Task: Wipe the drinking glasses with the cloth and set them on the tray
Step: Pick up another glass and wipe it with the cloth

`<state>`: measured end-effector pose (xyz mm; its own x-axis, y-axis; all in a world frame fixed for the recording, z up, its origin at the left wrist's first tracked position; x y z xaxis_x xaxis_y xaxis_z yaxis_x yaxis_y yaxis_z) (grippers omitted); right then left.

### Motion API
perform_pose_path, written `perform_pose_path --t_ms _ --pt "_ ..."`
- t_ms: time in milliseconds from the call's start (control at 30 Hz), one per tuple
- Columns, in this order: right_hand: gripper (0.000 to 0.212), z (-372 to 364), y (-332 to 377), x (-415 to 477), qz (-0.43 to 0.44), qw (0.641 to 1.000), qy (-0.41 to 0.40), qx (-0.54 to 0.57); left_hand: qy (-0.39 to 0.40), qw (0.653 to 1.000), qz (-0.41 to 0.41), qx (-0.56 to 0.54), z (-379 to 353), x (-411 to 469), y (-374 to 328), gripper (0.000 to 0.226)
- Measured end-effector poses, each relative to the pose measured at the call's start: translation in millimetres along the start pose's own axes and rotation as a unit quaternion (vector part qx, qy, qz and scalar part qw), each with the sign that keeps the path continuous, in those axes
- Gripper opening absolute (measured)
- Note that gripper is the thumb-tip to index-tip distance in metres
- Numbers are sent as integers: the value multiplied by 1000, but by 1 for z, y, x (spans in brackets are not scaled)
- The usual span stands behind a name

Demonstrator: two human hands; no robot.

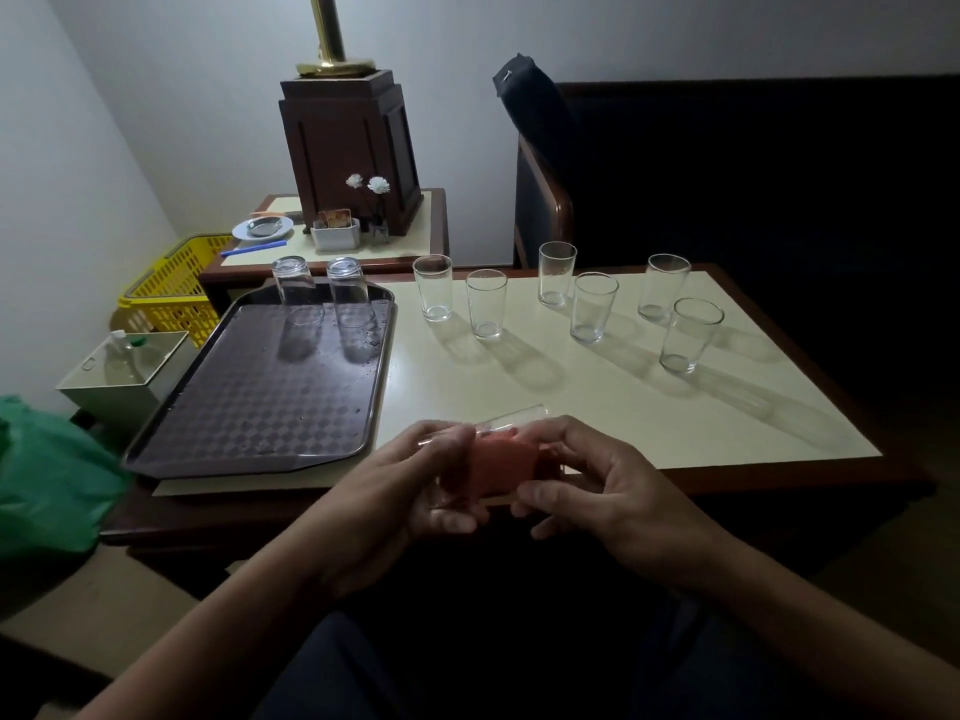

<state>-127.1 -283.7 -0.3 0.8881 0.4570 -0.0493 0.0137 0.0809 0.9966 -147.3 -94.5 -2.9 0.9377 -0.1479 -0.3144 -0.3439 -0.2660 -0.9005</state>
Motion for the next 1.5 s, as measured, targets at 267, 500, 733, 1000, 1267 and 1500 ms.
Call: perform_pose_path --t_ms 267,500,733,1000,1267,1500 --pt "44 4 1 4 -42 997 -3 70 4 974 -185 131 6 -11 -24 53" --pt "41 8 -2 1 -9 998 -50 30 -10 1000 -5 -4 3 1 -2 39" --pt "35 10 -6 4 -71 992 -65 86 -38 943 -243 224 5 -6 -17 50" --pt "35 8 -6 2 -16 999 -39 28 -31 998 -22 59 2 -1 1 40" --pt "44 14 -14 7 -111 985 -47 121 -42 903 -294 311 15 -6 -24 55" --pt "36 59 1 13 -8 978 -183 99 -97 977 -127 140 27 2 -14 45"
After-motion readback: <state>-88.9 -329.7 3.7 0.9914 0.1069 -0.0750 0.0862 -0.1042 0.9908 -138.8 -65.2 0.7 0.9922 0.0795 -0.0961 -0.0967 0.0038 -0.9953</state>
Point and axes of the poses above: each hand's wrist, its own x-axis towards the middle knuckle, its own z-axis out of the back of the hand, y = z × x, the point moved 5 cm from there along x, towards the middle knuckle, and after that the axes turned 4 degrees about -y, right-handed, at the moved point
